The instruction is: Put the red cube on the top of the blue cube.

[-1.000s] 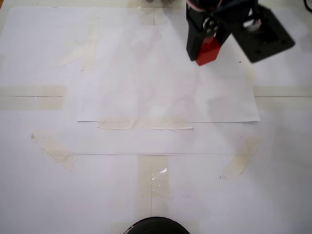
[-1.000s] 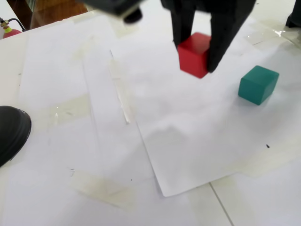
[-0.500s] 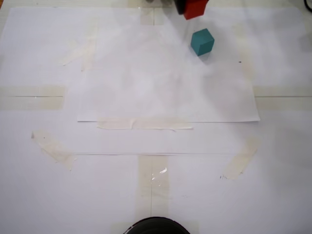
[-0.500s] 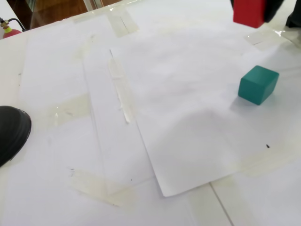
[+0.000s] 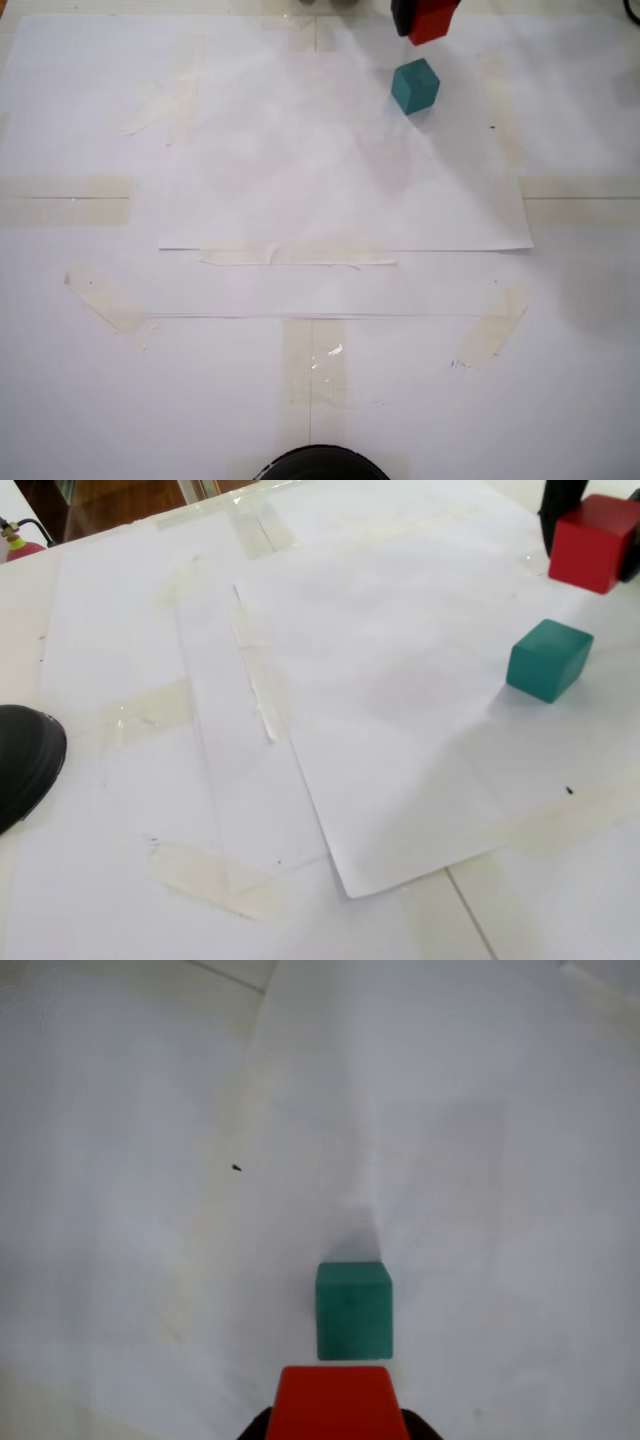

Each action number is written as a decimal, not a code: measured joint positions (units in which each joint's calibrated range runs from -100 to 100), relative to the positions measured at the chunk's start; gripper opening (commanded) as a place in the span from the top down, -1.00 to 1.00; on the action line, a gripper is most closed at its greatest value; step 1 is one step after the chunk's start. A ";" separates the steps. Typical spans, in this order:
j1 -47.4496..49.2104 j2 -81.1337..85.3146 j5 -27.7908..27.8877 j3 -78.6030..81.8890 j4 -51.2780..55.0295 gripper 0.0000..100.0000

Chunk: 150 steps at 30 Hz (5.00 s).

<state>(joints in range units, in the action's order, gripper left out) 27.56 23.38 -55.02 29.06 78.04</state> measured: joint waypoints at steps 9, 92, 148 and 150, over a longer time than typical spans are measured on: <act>0.44 -6.94 -1.27 0.00 -2.28 0.76; 3.65 -9.11 -2.44 3.43 -11.87 0.07; -33.48 72.89 33.11 19.43 3.74 1.00; -33.48 73.58 36.14 21.51 1.22 1.00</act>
<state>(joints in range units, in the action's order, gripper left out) -5.92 96.96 -18.88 50.56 79.26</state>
